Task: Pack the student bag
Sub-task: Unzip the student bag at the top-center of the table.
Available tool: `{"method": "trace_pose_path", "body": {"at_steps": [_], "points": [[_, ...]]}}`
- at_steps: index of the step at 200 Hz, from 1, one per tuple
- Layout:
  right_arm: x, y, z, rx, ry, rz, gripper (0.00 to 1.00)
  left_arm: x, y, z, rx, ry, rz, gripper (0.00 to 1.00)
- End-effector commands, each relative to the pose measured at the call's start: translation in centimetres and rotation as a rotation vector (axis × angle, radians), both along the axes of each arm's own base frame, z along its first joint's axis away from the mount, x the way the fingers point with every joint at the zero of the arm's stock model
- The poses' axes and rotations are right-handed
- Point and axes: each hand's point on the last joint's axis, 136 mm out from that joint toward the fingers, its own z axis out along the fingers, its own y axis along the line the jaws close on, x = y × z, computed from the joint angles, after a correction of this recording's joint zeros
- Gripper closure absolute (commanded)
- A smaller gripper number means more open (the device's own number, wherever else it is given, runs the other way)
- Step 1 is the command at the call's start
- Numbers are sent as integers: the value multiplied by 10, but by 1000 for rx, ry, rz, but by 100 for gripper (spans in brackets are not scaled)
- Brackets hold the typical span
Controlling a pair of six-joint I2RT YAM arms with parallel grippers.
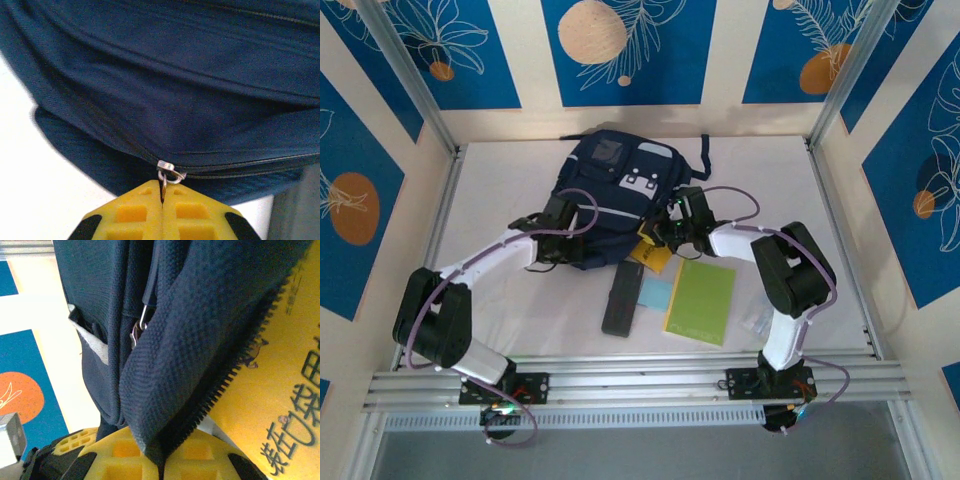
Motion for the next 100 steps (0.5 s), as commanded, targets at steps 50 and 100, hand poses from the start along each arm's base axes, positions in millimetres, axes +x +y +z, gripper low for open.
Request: {"method": "trace_pose_path", "body": {"at_steps": [50, 100], "points": [[23, -12, 30, -3, -112, -4, 100, -16, -20, -6, -153, 64, -77, 100], [34, -30, 34, -5, -159, 49, 100, -23, 4, -20, -8, 100, -89, 100]]}}
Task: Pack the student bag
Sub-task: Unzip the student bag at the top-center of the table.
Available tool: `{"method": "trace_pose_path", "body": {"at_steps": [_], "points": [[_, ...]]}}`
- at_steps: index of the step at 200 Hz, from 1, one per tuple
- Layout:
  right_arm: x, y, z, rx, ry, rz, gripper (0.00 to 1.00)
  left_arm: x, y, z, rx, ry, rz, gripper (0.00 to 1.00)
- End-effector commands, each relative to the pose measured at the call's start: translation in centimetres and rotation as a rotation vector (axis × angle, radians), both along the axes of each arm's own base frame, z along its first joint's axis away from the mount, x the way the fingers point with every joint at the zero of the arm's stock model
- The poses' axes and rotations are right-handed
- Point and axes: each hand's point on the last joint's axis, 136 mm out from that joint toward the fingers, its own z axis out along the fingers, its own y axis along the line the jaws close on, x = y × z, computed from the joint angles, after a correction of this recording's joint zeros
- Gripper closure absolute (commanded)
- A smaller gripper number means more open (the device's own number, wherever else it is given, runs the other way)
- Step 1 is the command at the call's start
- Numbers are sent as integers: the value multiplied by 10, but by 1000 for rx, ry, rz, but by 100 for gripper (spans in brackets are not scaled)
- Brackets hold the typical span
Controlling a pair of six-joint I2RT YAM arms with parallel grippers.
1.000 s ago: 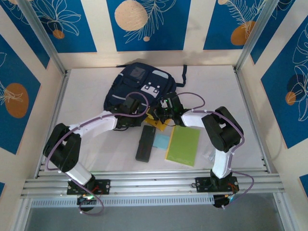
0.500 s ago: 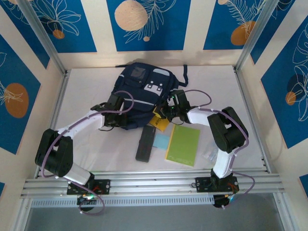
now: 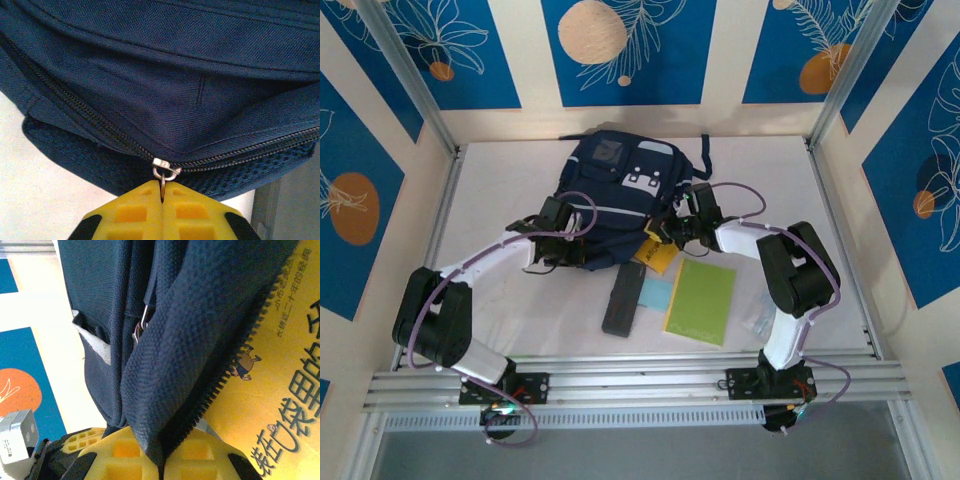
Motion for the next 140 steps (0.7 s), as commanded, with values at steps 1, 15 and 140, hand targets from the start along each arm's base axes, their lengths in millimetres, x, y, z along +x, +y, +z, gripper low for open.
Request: {"method": "trace_pose_path", "body": {"at_steps": [1, 15, 140], "points": [[29, -15, 30, 0, -142, 20, 100, -17, 20, -14, 100, 68, -20, 100], [37, -26, 28, -44, -165, 51, 100, -27, 27, -16, 128, 88, -31, 100], [109, -34, 44, -28, -194, 64, 97, -47, -57, 16, -58, 35, -183, 100]]}}
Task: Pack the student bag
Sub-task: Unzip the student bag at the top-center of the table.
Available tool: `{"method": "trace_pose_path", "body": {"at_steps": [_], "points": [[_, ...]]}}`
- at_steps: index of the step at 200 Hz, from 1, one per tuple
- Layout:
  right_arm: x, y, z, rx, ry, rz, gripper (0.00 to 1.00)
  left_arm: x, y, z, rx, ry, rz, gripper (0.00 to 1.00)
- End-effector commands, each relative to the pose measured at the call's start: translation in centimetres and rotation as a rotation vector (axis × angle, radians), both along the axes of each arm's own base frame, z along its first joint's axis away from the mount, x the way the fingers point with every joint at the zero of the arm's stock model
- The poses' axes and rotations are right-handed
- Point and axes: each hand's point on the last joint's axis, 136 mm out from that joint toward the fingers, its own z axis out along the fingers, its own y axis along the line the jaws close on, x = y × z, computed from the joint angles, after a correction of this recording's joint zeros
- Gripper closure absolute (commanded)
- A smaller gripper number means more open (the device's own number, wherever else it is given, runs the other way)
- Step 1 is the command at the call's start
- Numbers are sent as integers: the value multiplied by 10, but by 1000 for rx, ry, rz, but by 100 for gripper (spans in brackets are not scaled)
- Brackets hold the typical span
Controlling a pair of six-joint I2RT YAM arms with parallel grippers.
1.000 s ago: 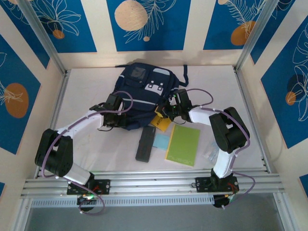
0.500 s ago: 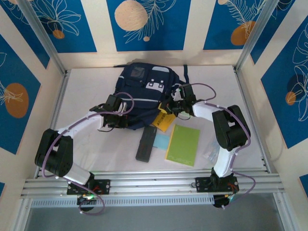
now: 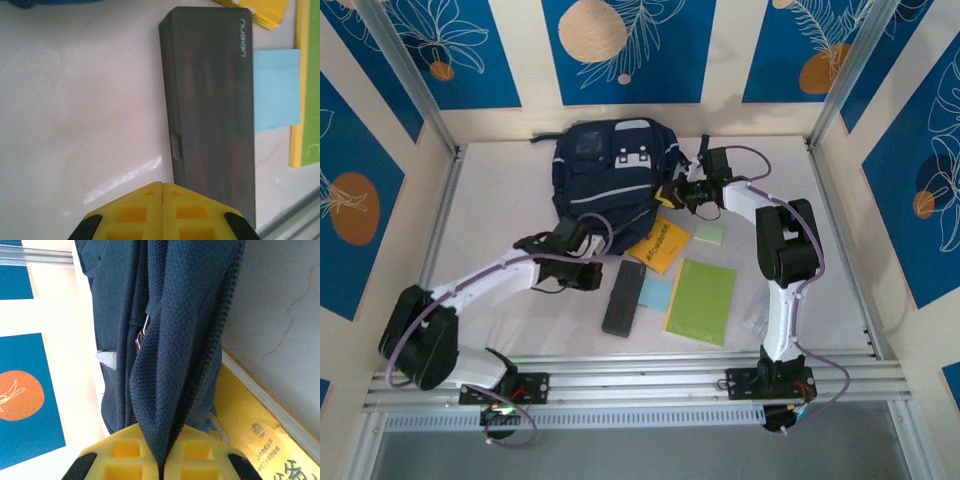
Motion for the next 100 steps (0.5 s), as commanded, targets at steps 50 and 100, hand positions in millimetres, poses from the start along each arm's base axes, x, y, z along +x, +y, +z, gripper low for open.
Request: {"method": "trace_pose_path", "body": {"at_steps": [50, 100], "points": [[2, -15, 18, -3, -76, -24, 100, 76, 13, 42, 108, -321, 74, 74], [-6, -15, 19, 3, -71, -2, 99, 106, 14, 34, 68, -366, 68, 61]]}}
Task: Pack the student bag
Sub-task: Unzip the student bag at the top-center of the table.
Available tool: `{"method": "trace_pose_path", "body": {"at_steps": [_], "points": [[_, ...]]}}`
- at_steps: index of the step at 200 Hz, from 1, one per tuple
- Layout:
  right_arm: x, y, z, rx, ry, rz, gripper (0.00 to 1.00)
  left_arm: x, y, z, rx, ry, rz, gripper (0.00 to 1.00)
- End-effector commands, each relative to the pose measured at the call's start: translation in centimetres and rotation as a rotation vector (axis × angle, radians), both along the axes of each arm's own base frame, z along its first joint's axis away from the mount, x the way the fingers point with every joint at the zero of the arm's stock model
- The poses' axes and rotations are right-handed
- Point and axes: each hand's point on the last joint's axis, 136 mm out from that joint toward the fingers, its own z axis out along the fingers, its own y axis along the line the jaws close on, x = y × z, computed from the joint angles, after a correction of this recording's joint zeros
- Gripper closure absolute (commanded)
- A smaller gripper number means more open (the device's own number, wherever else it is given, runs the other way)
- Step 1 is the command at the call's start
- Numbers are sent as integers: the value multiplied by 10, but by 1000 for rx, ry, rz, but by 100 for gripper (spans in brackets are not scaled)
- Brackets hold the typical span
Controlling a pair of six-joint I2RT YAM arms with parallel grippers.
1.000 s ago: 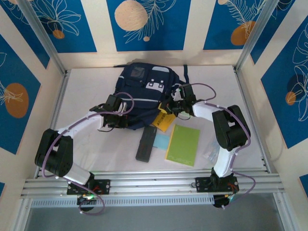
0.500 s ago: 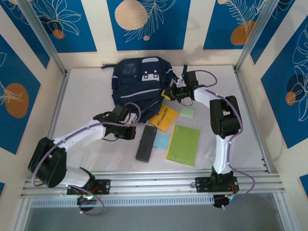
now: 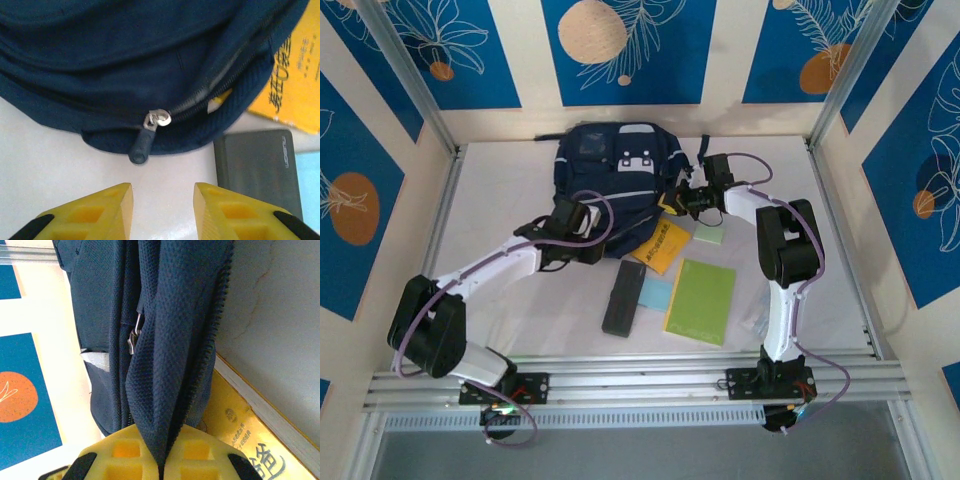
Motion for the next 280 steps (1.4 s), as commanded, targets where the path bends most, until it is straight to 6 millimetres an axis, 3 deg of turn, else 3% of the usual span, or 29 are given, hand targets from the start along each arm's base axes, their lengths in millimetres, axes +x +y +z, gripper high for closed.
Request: {"method": "trace_pose_path", "body": {"at_steps": [1, 46, 104, 152, 159, 174, 195, 213, 231, 252, 280], "points": [[5, -7, 37, 14, -113, 3, 99, 24, -2, 5, -10, -64, -18, 61], [5, -9, 38, 8, -117, 2, 99, 27, -16, -20, -46, -3, -65, 60], [3, -10, 40, 9, -118, 3, 99, 41, -12, -49, -18, 21, -46, 60], [-7, -11, 45, 4, -123, 14, 99, 51, -17, -57, -46, 39, -46, 95], [-10, -12, 46, 3, -123, 14, 96, 50, -17, -56, -53, 41, -43, 100], [-20, -15, 49, -1, -113, 9, 83, 47, -19, -53, -76, 51, -39, 100], [-42, -24, 47, -43, -78, -27, 49, 39, -27, -43, -144, 70, -38, 100], [-65, -28, 43, -63, -38, -60, 30, 28, -37, -32, -188, 82, -55, 100], [-85, -23, 40, -50, -3, -78, 21, 18, -47, -20, -207, 89, -75, 100], [-101, -1, 35, -20, 49, -82, 19, 5, -60, -10, -254, 113, -94, 100], [-108, 29, 21, -13, 100, -98, 18, -9, -70, -7, -255, 128, -117, 100]]}}
